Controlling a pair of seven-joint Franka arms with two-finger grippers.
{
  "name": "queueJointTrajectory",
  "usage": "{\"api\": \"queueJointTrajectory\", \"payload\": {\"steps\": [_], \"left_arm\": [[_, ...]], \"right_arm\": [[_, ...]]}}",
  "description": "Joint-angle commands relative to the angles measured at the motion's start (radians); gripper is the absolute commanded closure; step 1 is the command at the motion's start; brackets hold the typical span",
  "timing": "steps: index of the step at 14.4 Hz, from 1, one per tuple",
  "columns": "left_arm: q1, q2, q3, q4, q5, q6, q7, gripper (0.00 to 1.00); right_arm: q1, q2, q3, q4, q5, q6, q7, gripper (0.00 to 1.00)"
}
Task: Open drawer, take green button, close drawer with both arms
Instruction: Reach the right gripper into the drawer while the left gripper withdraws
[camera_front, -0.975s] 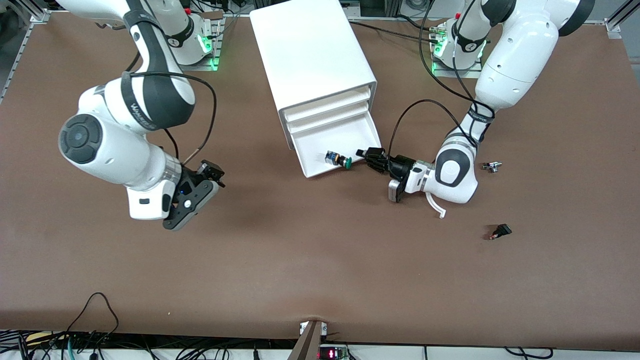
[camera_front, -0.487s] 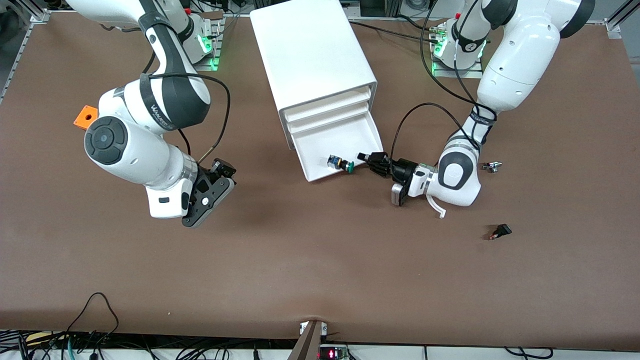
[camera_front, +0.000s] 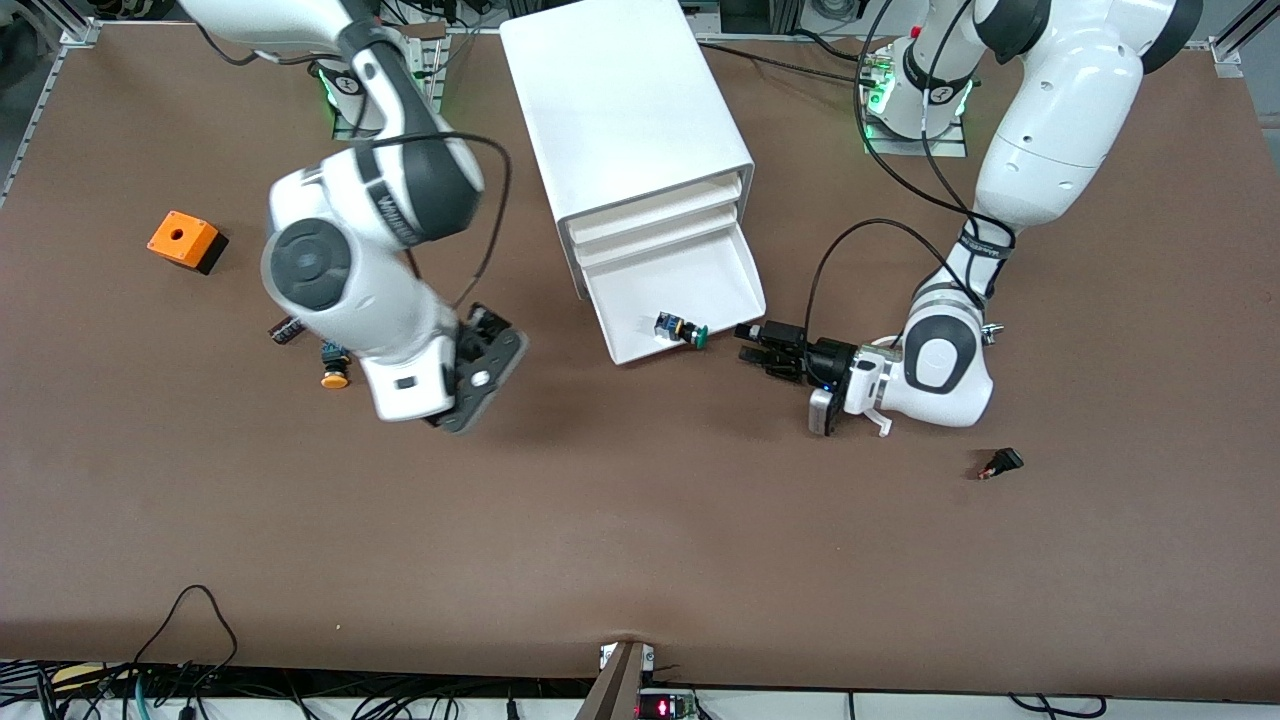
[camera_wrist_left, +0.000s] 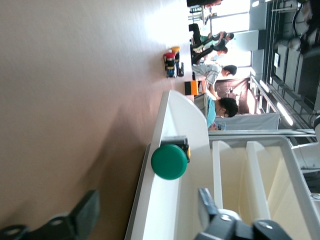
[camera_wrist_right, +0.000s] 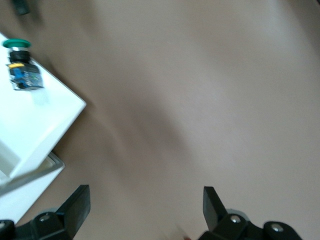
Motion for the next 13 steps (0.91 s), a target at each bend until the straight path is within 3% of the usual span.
{"api": "queueJointTrajectory", "payload": {"steps": [1, 5, 8, 13], "left_arm": [[0.006, -0.053, 0.010, 0.038, 0.084, -0.010, -0.099, 0.00], [0.020, -0.142, 0.010, 0.082, 0.279, -0.012, -0.286, 0.00], [0.020, -0.189, 0.009, 0.142, 0.499, -0.013, -0.427, 0.00], [0.021, -0.312, 0.010, 0.168, 0.831, -0.015, -0.602, 0.00]], "right_arm": [[0.055, 0.033, -0.011, 0.041, -0.017, 0.012, 0.002, 0.00], [0.116, 0.103, -0.011, 0.103, -0.019, 0.008, -0.013, 0.00], [0.182, 0.151, -0.009, 0.119, -0.067, 0.015, 0.002, 0.00], [0.224, 0.186, 0.000, 0.131, -0.066, 0.003, 0.004, 0.00]]}}
